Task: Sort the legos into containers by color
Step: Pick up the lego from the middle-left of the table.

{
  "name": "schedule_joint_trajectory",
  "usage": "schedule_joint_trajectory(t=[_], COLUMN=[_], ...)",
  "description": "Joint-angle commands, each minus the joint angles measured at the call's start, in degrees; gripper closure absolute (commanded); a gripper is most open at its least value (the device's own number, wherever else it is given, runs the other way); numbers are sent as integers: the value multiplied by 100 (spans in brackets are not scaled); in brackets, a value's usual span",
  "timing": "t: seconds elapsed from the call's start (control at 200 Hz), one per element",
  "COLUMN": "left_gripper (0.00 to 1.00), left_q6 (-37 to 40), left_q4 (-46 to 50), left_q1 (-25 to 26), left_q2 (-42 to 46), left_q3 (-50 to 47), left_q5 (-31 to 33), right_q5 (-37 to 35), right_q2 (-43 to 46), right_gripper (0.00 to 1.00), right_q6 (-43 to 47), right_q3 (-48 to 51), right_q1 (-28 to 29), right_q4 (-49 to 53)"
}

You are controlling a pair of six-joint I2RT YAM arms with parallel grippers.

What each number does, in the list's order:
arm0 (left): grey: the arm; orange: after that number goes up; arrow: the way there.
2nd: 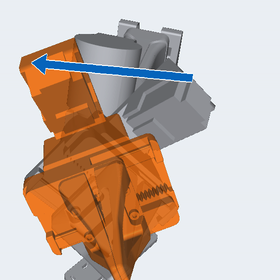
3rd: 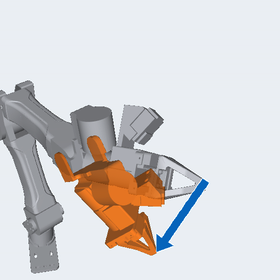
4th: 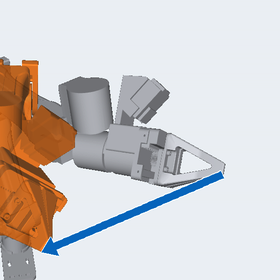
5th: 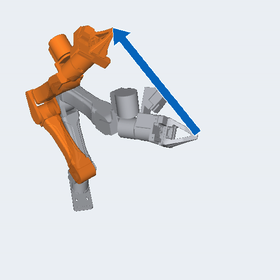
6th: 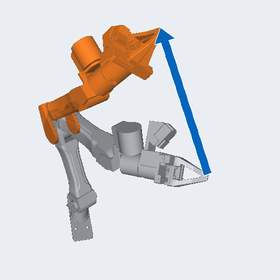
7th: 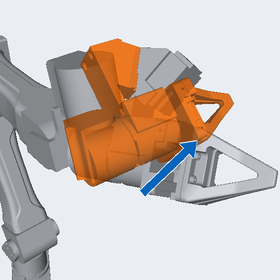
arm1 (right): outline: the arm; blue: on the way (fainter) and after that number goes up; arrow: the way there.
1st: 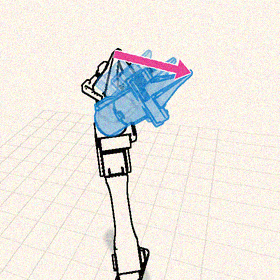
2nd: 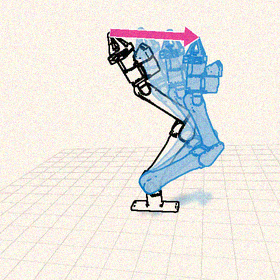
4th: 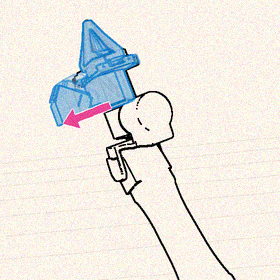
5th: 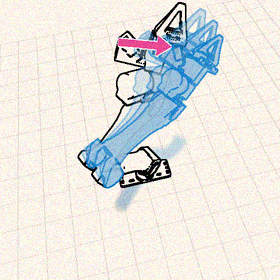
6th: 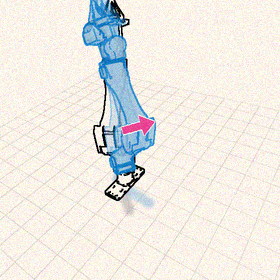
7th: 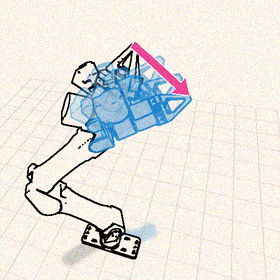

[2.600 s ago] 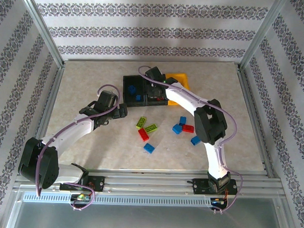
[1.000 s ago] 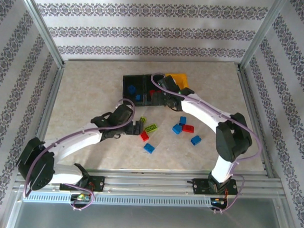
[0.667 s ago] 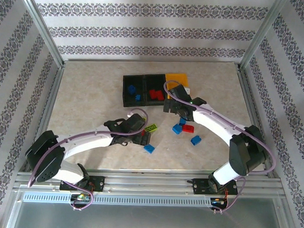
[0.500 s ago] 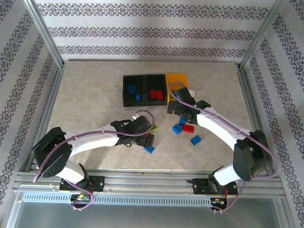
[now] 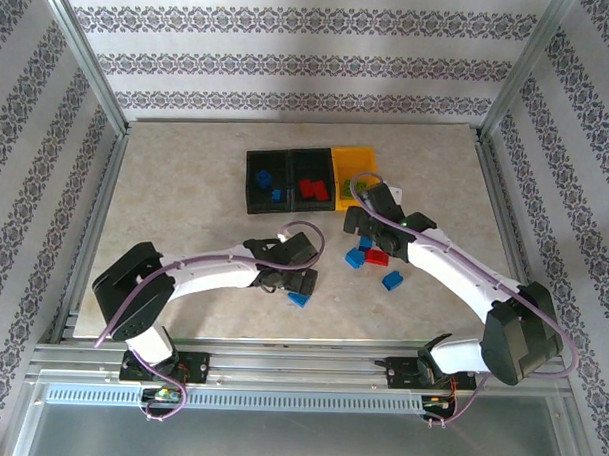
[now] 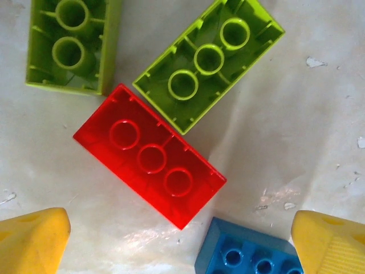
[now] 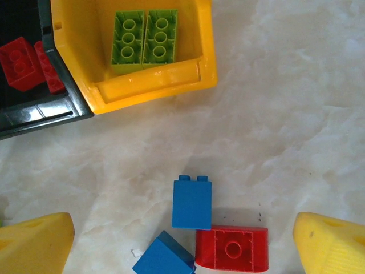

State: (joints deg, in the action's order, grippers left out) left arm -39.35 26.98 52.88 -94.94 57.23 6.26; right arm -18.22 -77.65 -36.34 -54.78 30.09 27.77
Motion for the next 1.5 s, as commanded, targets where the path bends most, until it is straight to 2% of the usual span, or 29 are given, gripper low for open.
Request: schedule_joint_trajectory(t=[0.0,0.45,0.974,1.129,1.334,1.499], left_gripper=[0,0,0,0,0,0], left_q6=[-106,-130,-87,337,1409,1809], left_q4=[295,987,1256,995,545,662], left_q1=[102,213,299,313,319,386], left_q2=[-188,-228,356,607,839,765], left_q3=[229,-10,-429,-474,-673,-767], left_q5=[68,60,-273,-319,-1102,-1458], right_q5=[-146,-69,-26,19,40,16], right_q2=[124,22,-24,-75,-104,-70], right_gripper=[2,2,2,2,2,2], right_q6=[-111,-119,-128,-119,-93,-113], right_q3=[75,76,-19,-82,-154,-150], right_q1=[-80,-152,-157,-152,-152,-152], right_q4=[-35,-79,-35,-40,-9,27])
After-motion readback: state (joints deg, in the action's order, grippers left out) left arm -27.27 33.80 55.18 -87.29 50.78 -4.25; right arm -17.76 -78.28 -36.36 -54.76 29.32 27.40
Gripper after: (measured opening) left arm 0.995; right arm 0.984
